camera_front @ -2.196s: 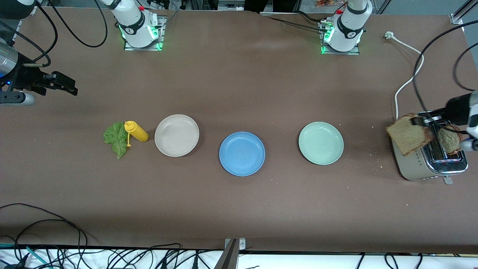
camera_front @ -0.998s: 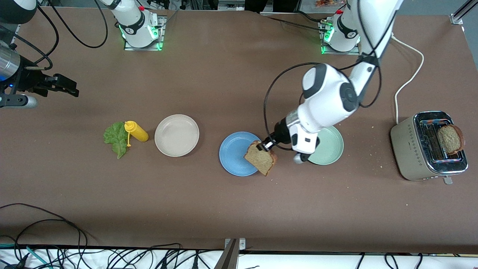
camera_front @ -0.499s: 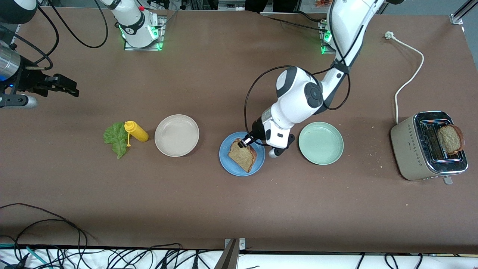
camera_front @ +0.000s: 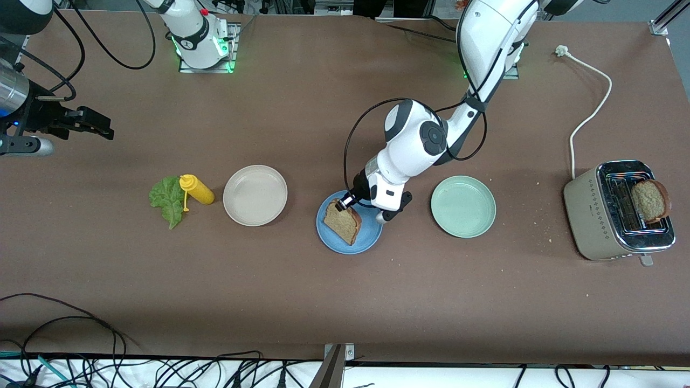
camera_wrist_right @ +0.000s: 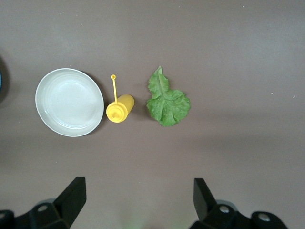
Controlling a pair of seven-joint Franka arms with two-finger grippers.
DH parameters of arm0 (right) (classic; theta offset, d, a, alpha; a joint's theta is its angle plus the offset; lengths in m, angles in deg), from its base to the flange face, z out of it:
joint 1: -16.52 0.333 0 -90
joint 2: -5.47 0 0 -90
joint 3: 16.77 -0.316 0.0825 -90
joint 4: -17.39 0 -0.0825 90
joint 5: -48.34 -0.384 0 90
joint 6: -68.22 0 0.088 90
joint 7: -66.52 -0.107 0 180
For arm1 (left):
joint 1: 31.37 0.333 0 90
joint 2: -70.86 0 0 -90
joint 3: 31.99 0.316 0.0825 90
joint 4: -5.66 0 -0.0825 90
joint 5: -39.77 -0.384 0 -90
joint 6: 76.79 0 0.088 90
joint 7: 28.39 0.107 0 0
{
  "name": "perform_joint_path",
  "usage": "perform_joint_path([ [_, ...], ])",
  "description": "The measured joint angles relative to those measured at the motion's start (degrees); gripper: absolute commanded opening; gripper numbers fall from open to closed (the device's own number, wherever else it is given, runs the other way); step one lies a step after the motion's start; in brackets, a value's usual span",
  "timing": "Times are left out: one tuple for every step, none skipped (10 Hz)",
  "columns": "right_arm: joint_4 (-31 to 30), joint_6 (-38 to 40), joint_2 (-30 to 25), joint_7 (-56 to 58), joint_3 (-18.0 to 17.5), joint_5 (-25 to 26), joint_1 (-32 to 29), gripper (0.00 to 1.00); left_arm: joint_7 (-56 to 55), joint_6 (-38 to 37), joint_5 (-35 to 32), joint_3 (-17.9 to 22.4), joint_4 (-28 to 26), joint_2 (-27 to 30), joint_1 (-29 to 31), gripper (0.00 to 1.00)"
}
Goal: Make sandwich in blue plate with both arms
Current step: 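Carry the bread slice with the left gripper onto the blue plate, then release the bread on the blue plate and raise the left gripper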
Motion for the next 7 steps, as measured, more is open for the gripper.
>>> perform_joint_path([
  [0.0,0.0,0.0,0.0,0.0,0.0,0.0,1.0,0.0,0.37,0.0,0.0,0.0,-0.28,-0.25,0.0],
  [0.0,0.0,0.0,0.0,0.0,0.0,0.0,1.0,0.0,0.69,0.0,0.01,0.0,-0.52,-0.53,0.0],
  [0.0,0.0,0.0,0.0,0.0,0.0,0.0,1.0,-0.02,0.86,0.0,0.01,0.0,-0.78,-0.77,0.0],
  [0.0,0.0,0.0,0.0,0.0,0.0,0.0,1.0,-0.02,0.89,0.0,0.02,0.0,-1.01,-1.03,0.0],
  [0.0,0.0,0.0,0.0,0.0,0.0,0.0,1.0,-0.03,0.94,0.0,0.02,0.0,-1.27,-1.3,0.0],
  [0.0,0.0,0.0,0.0,0.0,0.0,0.0,1.0,-0.04,1.08,0.0,0.02,0.0,-1.44,-1.41,0.07],
  [0.0,0.0,0.0,0.0,0.0,0.0,0.0,1.0,-0.03,1.09,0.0,0.06,0.01,-1.5,-1.4,0.18],
])
